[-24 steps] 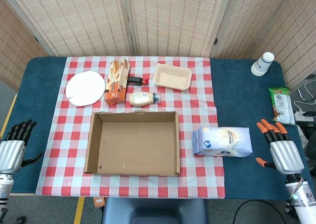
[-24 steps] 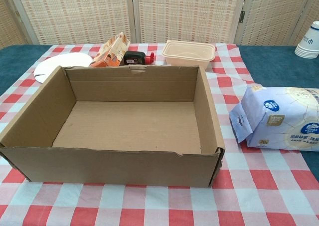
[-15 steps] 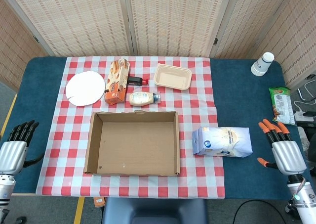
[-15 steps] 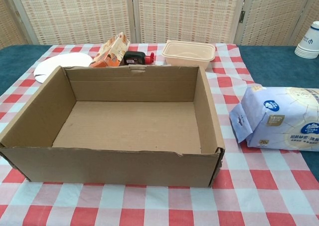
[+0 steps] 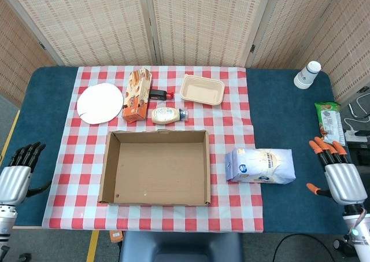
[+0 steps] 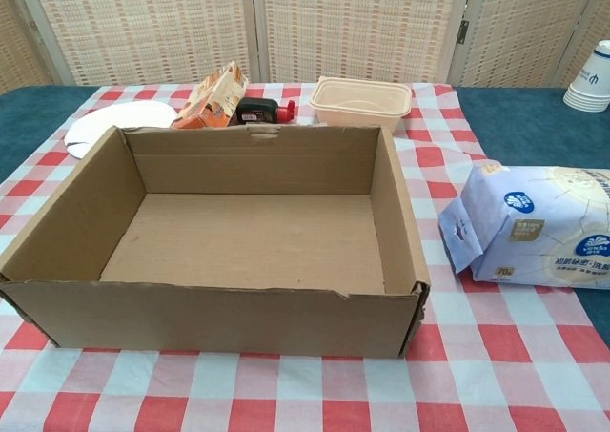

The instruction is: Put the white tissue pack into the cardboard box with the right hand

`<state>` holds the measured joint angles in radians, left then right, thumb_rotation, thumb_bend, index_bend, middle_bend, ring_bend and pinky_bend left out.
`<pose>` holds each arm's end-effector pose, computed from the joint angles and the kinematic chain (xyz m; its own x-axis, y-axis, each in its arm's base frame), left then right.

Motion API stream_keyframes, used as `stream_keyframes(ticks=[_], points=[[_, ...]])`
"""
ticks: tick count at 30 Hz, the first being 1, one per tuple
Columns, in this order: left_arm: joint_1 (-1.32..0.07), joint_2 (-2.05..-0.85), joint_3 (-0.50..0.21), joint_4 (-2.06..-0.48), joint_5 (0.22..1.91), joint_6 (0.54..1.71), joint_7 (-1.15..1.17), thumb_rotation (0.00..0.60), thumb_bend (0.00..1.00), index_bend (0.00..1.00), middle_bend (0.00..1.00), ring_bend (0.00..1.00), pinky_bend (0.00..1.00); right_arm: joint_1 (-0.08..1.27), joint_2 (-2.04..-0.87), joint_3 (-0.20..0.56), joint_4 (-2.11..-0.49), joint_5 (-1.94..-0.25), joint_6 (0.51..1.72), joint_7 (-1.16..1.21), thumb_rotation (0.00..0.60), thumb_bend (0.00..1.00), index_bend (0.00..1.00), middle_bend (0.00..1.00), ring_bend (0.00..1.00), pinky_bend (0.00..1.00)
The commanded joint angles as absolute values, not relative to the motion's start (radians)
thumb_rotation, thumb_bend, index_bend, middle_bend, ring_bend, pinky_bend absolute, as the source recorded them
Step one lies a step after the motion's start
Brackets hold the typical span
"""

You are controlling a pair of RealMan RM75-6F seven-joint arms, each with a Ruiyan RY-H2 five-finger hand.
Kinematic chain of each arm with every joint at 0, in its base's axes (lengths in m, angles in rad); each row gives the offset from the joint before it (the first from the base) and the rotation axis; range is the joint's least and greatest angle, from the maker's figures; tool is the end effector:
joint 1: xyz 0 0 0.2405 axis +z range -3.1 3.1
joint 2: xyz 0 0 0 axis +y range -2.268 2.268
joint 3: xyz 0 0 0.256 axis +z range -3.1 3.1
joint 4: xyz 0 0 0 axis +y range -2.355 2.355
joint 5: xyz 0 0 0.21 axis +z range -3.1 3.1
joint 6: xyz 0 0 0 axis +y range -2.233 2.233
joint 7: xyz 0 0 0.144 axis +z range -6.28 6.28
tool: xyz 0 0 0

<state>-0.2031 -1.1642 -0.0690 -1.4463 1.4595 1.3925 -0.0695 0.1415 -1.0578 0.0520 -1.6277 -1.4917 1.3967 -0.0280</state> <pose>-0.3249 0.2267 0.1560 0.4359 0.0121 0.8999 0.8989 -0.0559 -0.4346 -0.3079 -0.1988 0.1668 0.4631 -0.0587 0.8844 -0.8861 -0.0530 0.4605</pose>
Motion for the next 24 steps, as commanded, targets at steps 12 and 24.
stream_keyframes(ticks=[12, 24], points=[[-0.207, -1.163, -0.068, -1.448, 1.460, 1.381, -0.075, 0.600, 0.20, 0.00, 0.00, 0.00, 0.07, 0.154, -1.041, 0.050, -1.652, -1.463, 1.351, -0.071, 0.600, 0.00, 0.00, 0.00, 0.00, 0.00], [-0.207, -1.166, -0.062, -1.457, 1.471, 1.383, -0.059, 0.600, 0.20, 0.00, 0.00, 0.00, 0.07, 0.344, -0.825, 0.147, -1.935, -1.175, 1.024, -0.214, 0.600, 0.00, 0.00, 0.00, 0.00, 0.00]])
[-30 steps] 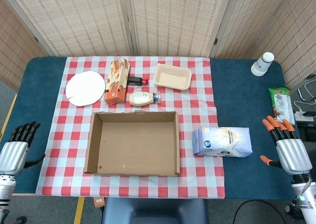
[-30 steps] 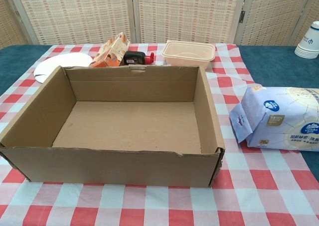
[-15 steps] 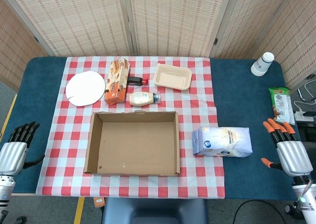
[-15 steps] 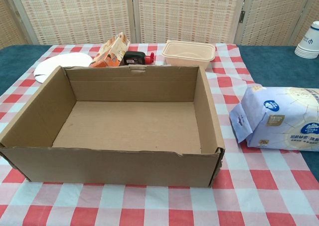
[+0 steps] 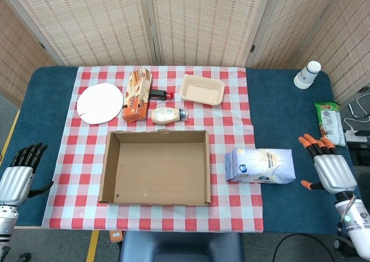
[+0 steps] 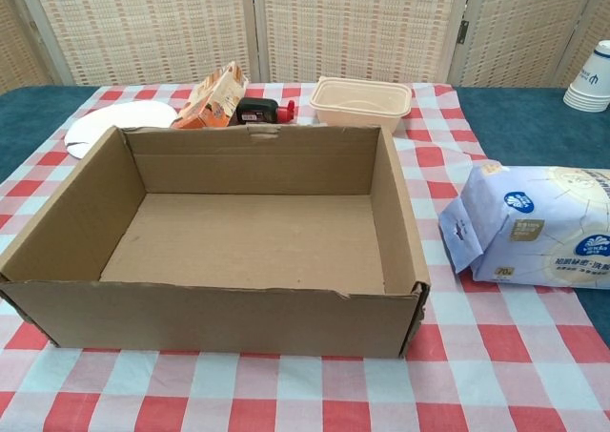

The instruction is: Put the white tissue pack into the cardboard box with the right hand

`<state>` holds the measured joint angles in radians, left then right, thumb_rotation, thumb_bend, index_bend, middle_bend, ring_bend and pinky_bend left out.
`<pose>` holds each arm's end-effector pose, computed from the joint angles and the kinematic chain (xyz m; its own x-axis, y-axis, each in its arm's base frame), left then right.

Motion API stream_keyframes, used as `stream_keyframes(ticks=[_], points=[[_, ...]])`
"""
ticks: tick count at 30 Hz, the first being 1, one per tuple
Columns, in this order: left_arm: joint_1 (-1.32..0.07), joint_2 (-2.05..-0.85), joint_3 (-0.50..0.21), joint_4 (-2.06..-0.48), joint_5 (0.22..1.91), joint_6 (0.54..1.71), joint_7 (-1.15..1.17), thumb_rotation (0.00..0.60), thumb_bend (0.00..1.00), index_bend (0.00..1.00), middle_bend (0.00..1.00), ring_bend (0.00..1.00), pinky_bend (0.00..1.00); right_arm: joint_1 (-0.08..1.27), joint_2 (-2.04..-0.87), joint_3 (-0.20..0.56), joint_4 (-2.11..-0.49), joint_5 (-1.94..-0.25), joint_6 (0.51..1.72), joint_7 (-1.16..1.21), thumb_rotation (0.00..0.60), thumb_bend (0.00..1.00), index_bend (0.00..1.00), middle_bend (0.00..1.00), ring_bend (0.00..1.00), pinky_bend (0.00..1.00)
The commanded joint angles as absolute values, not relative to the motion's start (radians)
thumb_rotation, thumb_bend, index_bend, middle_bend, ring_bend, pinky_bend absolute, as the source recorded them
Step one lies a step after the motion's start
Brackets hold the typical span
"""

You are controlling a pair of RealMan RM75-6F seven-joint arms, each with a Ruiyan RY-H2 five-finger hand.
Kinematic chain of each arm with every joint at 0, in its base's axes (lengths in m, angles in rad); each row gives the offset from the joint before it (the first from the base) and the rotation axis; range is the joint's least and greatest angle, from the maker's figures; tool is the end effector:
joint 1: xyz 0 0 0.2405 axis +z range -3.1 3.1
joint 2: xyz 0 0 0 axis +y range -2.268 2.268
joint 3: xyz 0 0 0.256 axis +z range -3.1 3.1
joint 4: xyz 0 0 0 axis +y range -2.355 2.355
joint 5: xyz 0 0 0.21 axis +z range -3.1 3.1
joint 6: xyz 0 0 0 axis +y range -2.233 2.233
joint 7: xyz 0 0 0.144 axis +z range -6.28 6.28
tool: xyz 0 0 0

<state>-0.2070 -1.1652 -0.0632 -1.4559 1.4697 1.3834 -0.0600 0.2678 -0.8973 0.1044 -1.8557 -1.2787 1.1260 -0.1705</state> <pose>-0.3221 0.2263 0.1517 0.4383 0.0270 0.8984 0.8973 -0.0708 -0.4356 -0.2768 -0.2337 0.1740 0.4826 -0.2433 0.8414 -0.8709 -0.0318 0.4904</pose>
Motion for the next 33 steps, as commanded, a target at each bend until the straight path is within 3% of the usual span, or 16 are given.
stream_keyframes(ticks=[1, 7, 12, 33], points=[[-0.207, -1.165, -0.062, -1.457, 1.470, 1.382, -0.060, 0.600, 0.20, 0.00, 0.00, 0.00, 0.07, 0.368, -0.812, 0.155, -1.951, -1.135, 0.989, -0.229, 0.600, 0.00, 0.00, 0.00, 0.00, 0.00], [-0.206, -1.162, -0.063, -1.459, 1.470, 1.385, -0.066, 0.600, 0.20, 0.00, 0.00, 0.00, 0.07, 0.476, -0.811, 0.164, -1.960, -0.975, 0.857, -0.288, 0.600, 0.00, 0.00, 0.00, 0.00, 0.00], [-0.204, -1.159, -0.062, -1.460, 1.471, 1.387, -0.070, 0.600, 0.20, 0.00, 0.00, 0.00, 0.07, 0.528, -0.870, 0.142, -1.916, -0.918, 0.820, -0.325, 0.600, 0.00, 0.00, 0.00, 0.00, 0.00], [-0.207, -1.151, -0.057, -1.463, 1.476, 1.378, -0.080, 0.600, 0.20, 0.00, 0.00, 0.00, 0.07, 0.628, -0.992, 0.065, -1.846, -0.842, 0.785, -0.380, 0.600, 0.00, 0.00, 0.00, 0.00, 0.00]])
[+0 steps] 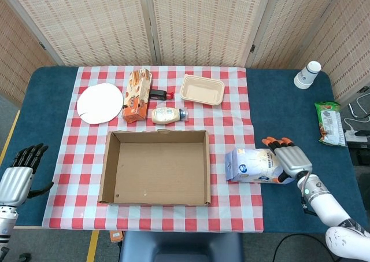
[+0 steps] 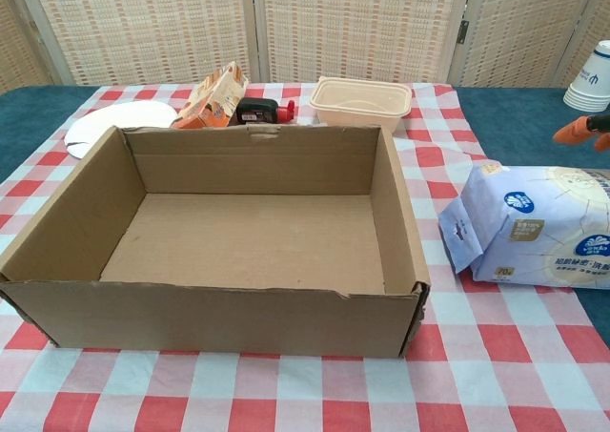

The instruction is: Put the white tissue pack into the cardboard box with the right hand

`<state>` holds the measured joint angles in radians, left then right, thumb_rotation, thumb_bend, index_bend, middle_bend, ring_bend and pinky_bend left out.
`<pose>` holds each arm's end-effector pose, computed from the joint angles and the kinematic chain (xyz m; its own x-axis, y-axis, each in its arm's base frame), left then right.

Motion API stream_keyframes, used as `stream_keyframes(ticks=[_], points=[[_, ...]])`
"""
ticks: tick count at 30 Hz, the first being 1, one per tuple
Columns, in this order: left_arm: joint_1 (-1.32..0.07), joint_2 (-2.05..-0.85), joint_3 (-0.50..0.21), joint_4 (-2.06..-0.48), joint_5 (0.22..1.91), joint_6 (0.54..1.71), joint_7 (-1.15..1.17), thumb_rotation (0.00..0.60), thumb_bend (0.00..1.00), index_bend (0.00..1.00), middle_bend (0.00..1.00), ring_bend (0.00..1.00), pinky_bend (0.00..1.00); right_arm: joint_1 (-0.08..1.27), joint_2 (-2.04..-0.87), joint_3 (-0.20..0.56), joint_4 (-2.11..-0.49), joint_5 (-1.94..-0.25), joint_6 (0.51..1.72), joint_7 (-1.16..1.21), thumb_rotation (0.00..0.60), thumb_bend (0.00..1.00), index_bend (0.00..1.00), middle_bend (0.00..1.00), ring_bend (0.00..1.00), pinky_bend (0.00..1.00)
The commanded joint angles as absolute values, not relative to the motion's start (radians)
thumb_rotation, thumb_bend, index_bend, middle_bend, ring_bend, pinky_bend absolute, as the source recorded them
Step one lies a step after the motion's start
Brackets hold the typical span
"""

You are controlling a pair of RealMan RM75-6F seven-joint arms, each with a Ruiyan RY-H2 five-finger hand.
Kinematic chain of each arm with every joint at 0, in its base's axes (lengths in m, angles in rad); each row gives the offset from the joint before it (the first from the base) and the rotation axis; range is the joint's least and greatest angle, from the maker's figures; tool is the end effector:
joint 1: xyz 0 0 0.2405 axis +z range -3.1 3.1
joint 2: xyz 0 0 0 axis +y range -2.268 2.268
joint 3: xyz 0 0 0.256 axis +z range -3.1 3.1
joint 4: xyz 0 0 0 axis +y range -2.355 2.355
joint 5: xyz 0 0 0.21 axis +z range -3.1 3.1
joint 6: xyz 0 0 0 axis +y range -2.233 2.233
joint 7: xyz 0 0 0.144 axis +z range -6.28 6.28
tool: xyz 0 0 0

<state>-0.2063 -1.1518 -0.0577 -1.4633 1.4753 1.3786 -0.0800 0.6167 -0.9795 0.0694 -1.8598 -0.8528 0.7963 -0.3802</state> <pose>-0.3222 0.2248 0.1539 0.4277 0.0381 0.9031 0.9025 -0.0748 -0.4242 -0.2413 -0.2928 0.1118 0.4678 -0.5145 0.7186 -0.8662 -0.1056 0.4883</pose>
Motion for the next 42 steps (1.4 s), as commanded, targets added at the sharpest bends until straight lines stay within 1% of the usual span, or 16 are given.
stream_keyframes(ticks=[1, 13, 19, 21, 23, 24, 25, 27, 28, 30, 36, 38, 42], points=[[-0.207, -1.151, -0.057, -1.463, 1.477, 1.377, -0.080, 0.600, 0.20, 0.00, 0.00, 0.00, 0.07, 0.637, -1.000, 0.063, -1.836, -0.836, 0.778, -0.380, 0.600, 0.00, 0.00, 0.00, 0.00, 0.00], [-0.206, -1.149, -0.057, -1.463, 1.478, 1.378, -0.090, 0.600, 0.20, 0.00, 0.00, 0.00, 0.07, 0.704, -1.083, 0.030, -1.755, -0.776, 0.738, -0.400, 0.600, 0.00, 0.00, 0.00, 0.00, 0.00], [-0.206, -1.149, -0.057, -1.462, 1.477, 1.378, -0.093, 0.600, 0.19, 0.00, 0.00, 0.00, 0.07, 0.710, -1.109, 0.019, -1.737, -0.796, 0.752, -0.392, 0.600, 0.00, 0.00, 0.00, 0.00, 0.00], [-0.206, -1.149, -0.057, -1.463, 1.478, 1.379, -0.094, 0.600, 0.19, 0.00, 0.00, 0.00, 0.07, 0.707, -1.118, 0.020, -1.731, -0.813, 0.770, -0.386, 0.600, 0.00, 0.01, 0.00, 0.00, 0.01], [-0.206, -1.148, -0.057, -1.463, 1.478, 1.379, -0.095, 0.600, 0.19, 0.00, 0.00, 0.00, 0.07, 0.702, -1.125, 0.019, -1.726, -0.827, 0.782, -0.380, 0.600, 0.00, 0.07, 0.03, 0.01, 0.07], [-0.206, -1.148, -0.057, -1.463, 1.478, 1.380, -0.095, 0.600, 0.19, 0.00, 0.00, 0.00, 0.07, 0.700, -1.128, 0.017, -1.723, -0.835, 0.790, -0.380, 0.600, 0.00, 0.10, 0.07, 0.03, 0.12], [-0.205, -1.148, -0.057, -1.464, 1.478, 1.380, -0.096, 0.600, 0.19, 0.00, 0.00, 0.00, 0.07, 0.698, -1.131, 0.015, -1.720, -0.839, 0.795, -0.380, 0.600, 0.00, 0.15, 0.12, 0.07, 0.18], [-0.205, -1.147, -0.057, -1.464, 1.477, 1.381, -0.097, 0.600, 0.20, 0.00, 0.00, 0.00, 0.07, 0.697, -1.138, 0.012, -1.713, -0.842, 0.801, -0.380, 0.600, 0.00, 0.22, 0.18, 0.13, 0.26], [-0.205, -1.146, -0.057, -1.465, 1.477, 1.381, -0.098, 0.600, 0.20, 0.00, 0.00, 0.00, 0.07, 0.696, -1.142, 0.010, -1.707, -0.843, 0.806, -0.382, 0.600, 0.00, 0.26, 0.20, 0.15, 0.29], [-0.204, -1.146, -0.058, -1.465, 1.477, 1.382, -0.099, 0.600, 0.20, 0.00, 0.00, 0.00, 0.07, 0.694, -1.149, 0.008, -1.699, -0.843, 0.811, -0.381, 0.600, 0.00, 0.32, 0.21, 0.17, 0.32], [-0.204, -1.145, -0.058, -1.464, 1.476, 1.381, -0.101, 0.600, 0.19, 0.00, 0.00, 0.00, 0.07, 0.692, -1.162, 0.006, -1.689, -0.854, 0.821, -0.377, 0.600, 0.00, 0.42, 0.27, 0.24, 0.41], [-0.205, -1.145, -0.058, -1.464, 1.476, 1.381, -0.101, 0.600, 0.19, 0.00, 0.00, 0.00, 0.07, 0.690, -1.161, 0.010, -1.694, -0.864, 0.829, -0.372, 0.600, 0.00, 0.47, 0.29, 0.27, 0.44], [-0.205, -1.145, -0.058, -1.463, 1.475, 1.380, -0.101, 0.600, 0.19, 0.00, 0.00, 0.00, 0.07, 0.688, -1.155, 0.014, -1.703, -0.874, 0.839, -0.366, 0.600, 0.00, 0.52, 0.32, 0.30, 0.47]])
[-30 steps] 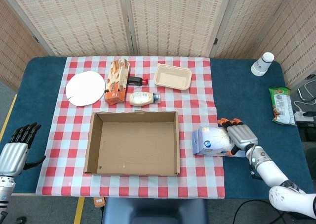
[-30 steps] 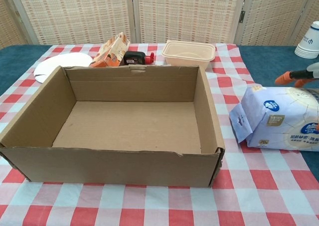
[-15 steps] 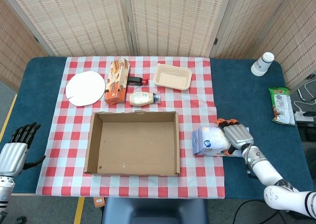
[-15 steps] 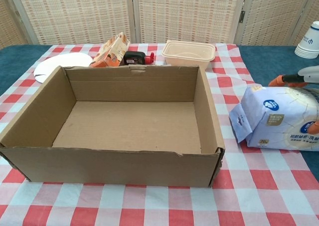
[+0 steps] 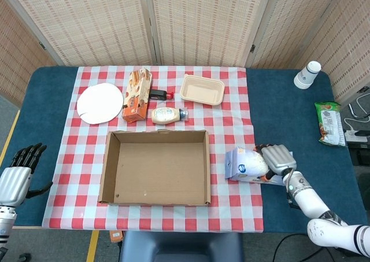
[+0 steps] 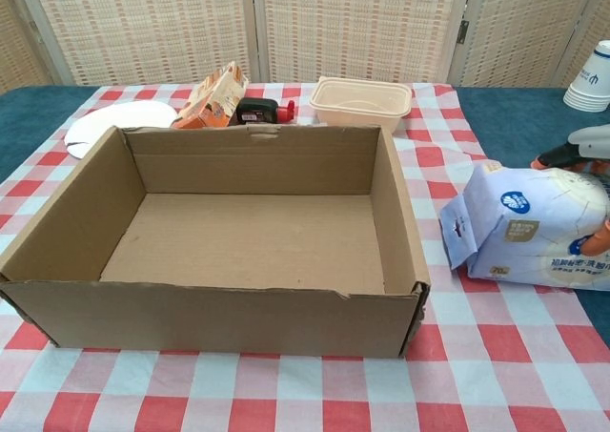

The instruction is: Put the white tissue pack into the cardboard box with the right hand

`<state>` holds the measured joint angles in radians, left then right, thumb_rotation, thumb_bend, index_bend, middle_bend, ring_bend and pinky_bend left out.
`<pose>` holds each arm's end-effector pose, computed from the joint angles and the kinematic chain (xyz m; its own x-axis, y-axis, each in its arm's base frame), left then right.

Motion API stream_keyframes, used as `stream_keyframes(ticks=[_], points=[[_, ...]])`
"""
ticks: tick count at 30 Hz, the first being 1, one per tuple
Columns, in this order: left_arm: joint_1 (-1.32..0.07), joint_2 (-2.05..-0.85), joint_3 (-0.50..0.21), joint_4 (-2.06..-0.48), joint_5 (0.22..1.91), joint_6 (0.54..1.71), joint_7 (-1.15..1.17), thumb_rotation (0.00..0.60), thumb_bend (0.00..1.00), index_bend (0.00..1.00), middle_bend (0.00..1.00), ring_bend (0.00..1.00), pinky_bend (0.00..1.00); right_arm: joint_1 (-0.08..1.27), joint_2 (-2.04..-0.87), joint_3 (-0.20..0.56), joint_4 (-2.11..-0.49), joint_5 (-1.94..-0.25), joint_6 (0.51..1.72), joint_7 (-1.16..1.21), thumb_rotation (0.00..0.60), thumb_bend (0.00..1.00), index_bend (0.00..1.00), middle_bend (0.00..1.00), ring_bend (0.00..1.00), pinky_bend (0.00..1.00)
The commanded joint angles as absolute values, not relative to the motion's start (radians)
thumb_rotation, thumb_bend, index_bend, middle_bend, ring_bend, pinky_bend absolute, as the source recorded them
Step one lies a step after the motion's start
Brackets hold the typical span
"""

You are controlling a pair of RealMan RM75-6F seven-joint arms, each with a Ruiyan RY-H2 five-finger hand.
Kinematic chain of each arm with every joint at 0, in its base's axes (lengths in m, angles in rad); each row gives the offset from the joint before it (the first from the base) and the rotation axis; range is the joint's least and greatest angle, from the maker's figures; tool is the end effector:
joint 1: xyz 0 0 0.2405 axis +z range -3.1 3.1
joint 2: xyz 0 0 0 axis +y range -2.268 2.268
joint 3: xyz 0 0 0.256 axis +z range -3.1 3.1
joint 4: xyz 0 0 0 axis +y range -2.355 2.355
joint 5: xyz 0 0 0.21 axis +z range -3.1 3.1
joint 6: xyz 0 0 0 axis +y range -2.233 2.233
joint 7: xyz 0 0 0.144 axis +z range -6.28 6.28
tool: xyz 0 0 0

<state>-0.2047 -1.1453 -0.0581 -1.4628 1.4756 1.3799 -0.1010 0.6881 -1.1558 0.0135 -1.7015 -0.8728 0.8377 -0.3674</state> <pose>-0.3230 0.2245 0.1565 0.4147 0.0374 0.9092 0.9085 -0.0723 -0.4115 -0.2432 -0.3116 0.0700 0.5043 -0.4918 0.7098 -0.8538 -0.1613 0.4949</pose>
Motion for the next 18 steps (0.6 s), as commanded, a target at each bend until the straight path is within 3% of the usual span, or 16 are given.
stream_keyframes(ticks=[1, 18], points=[[-0.205, -1.145, -0.058, -1.462, 1.475, 1.380, -0.101, 0.600, 0.19, 0.00, 0.00, 0.00, 0.07, 0.687, -1.152, 0.015, -1.706, -0.877, 0.841, -0.364, 0.600, 0.00, 0.53, 0.33, 0.31, 0.48], [-0.210, -1.150, -0.057, -1.462, 1.472, 1.368, -0.094, 0.600, 0.19, 0.00, 0.00, 0.00, 0.07, 0.651, -0.875, 0.060, -1.966, -0.930, 0.958, -0.361, 0.600, 0.00, 0.58, 0.34, 0.32, 0.49]])
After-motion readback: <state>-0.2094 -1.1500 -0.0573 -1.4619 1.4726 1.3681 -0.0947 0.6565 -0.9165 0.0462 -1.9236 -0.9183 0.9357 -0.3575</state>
